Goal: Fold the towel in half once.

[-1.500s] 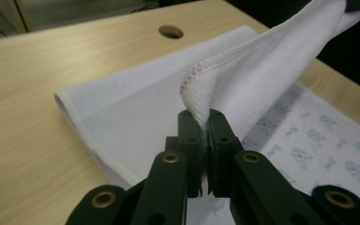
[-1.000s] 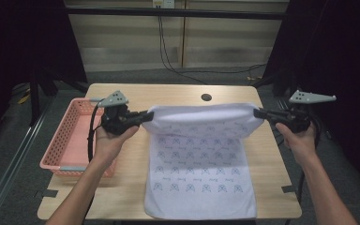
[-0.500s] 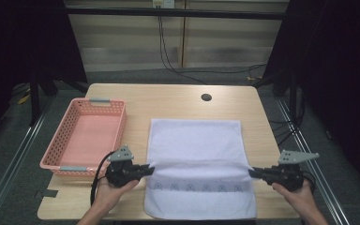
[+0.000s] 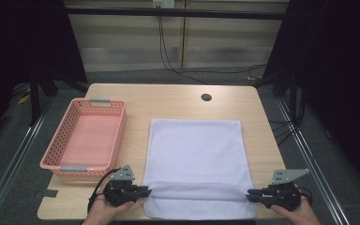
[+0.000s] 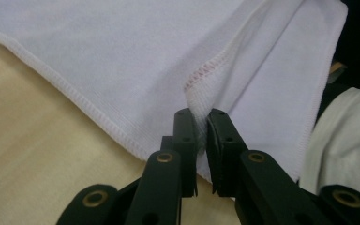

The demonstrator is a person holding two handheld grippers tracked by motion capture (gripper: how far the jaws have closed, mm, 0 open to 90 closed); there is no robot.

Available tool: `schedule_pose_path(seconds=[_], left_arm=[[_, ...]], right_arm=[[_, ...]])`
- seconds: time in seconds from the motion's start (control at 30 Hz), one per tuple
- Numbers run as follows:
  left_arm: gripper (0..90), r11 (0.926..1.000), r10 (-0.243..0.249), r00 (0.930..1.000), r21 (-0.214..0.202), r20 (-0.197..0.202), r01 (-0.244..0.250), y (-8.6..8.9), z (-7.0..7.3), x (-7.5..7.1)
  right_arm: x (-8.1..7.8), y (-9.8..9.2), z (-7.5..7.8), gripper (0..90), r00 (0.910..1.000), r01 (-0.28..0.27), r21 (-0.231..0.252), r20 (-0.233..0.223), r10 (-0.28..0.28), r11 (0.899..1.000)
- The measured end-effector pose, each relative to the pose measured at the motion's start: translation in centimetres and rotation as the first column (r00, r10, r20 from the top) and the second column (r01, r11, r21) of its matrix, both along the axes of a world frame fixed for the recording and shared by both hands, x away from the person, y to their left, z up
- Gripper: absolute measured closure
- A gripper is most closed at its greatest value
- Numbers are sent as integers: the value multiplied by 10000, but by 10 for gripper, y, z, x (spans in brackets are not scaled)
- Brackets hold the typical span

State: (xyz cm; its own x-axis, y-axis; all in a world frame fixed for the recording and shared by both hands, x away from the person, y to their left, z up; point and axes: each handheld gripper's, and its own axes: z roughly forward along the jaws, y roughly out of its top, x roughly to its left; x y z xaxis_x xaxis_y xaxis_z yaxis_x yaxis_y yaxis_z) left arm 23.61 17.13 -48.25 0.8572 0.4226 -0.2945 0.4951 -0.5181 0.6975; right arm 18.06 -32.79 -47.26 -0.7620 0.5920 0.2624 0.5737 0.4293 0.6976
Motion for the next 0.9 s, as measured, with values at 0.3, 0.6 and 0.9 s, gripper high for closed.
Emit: schedule_pose_path(seconds=[0.3,0.6,0.9], left_arm=[[726,9897,-448,9990,-1355,73,453,19,19,-6],[662,9962,769,9970,-417,80,-765,-9,11,38],[665,9872,1449,9890,624,304,-1466,-43,-10,91]], right_arm=[[-14,-10,10,642,9976,543,535,409,-565,9971],[29,5,11,597,9802,1661,533,1003,-1708,9847],[86,27,-9,549,9848,1669,-442,558,-1644,9850]])
